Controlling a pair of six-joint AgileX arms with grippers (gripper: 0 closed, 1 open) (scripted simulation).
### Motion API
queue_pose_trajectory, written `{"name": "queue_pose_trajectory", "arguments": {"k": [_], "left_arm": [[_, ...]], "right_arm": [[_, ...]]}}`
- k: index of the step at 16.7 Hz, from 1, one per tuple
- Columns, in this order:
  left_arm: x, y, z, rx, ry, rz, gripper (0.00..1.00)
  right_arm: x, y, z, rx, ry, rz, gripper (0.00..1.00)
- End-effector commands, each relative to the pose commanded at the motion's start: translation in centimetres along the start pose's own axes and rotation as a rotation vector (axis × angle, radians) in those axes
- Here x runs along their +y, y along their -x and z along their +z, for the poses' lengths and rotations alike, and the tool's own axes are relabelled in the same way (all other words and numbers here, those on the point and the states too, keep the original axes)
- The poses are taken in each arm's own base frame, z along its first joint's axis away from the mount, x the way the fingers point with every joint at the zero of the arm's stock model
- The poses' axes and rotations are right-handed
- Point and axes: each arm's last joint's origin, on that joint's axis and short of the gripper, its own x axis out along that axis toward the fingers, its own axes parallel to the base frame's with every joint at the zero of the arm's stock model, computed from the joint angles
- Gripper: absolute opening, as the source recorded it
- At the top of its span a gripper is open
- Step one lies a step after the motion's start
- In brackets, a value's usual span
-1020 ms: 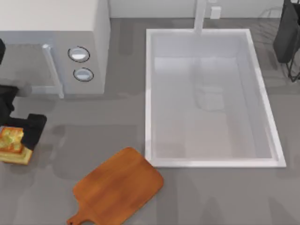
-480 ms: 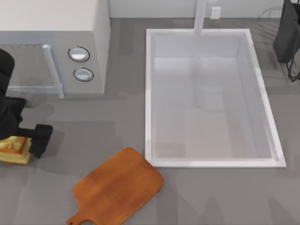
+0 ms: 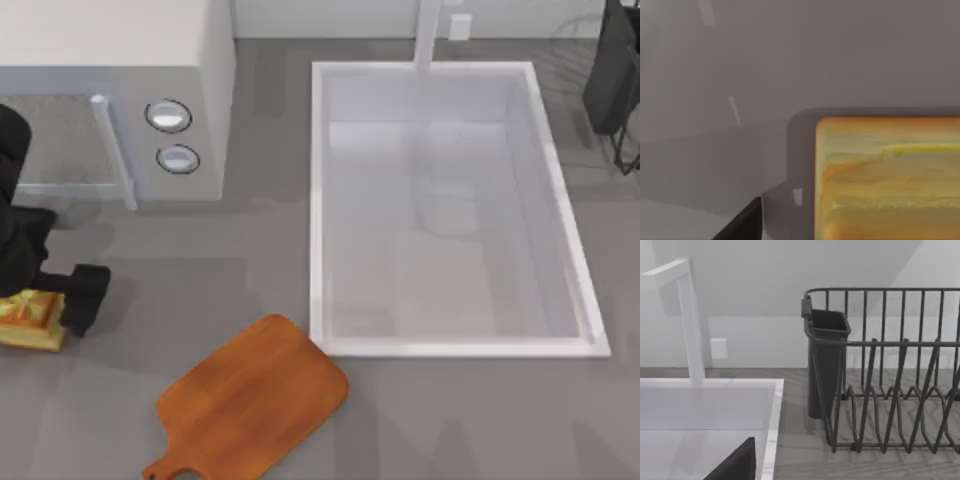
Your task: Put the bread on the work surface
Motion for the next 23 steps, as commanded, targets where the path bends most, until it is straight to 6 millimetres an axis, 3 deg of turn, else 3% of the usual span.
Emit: {"name": "queue_pose_trajectory", "arguments": {"k": [7, 19, 23], "left_arm": [[0.0, 0.0, 0.0, 0.000, 0.000, 0.000, 0.02], [-0.2, 0.9, -0.6, 0.015, 0.006, 0.006, 0.00], [-0.2, 4.2, -1.1, 0.012, 0.036, 0.038, 0.00]], "right_arm": [[0.0, 0.0, 0.0, 0.000, 0.000, 0.000, 1.00], [0.0, 0.0, 0.0, 0.000, 0.000, 0.000, 1.00], [0.0, 0.0, 0.0, 0.000, 0.000, 0.000, 1.00]]}}
